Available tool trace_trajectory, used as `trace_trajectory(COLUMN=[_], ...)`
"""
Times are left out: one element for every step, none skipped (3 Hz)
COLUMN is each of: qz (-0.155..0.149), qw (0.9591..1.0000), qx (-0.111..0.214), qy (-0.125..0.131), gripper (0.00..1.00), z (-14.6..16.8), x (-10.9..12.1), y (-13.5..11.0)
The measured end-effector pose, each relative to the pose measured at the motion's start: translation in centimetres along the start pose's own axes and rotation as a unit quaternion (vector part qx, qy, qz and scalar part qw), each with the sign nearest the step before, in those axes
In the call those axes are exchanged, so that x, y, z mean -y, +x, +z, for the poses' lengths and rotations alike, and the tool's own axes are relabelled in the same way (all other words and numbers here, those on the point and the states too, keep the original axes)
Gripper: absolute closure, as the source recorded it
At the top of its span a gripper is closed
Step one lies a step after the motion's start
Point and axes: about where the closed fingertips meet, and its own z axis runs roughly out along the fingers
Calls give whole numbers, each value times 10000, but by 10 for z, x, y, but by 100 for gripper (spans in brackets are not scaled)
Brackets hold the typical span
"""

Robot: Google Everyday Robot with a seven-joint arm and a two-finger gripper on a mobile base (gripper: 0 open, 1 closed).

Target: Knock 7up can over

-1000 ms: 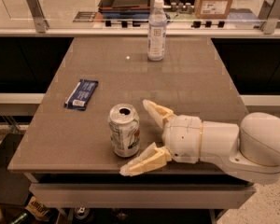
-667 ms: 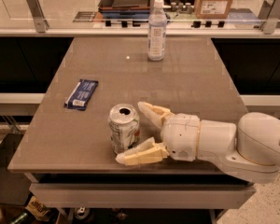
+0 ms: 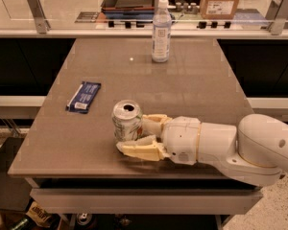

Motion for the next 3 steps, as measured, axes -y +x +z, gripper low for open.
trace_trajectory(qz=[21,-466,-1277], qw=[10000,9988,9909], qx=[-1,-99,-379], qy=[90,134,191], gripper=[87,100,100], z=[1,-1,-4], x=[0,11,22], y=[-1,-22,-43])
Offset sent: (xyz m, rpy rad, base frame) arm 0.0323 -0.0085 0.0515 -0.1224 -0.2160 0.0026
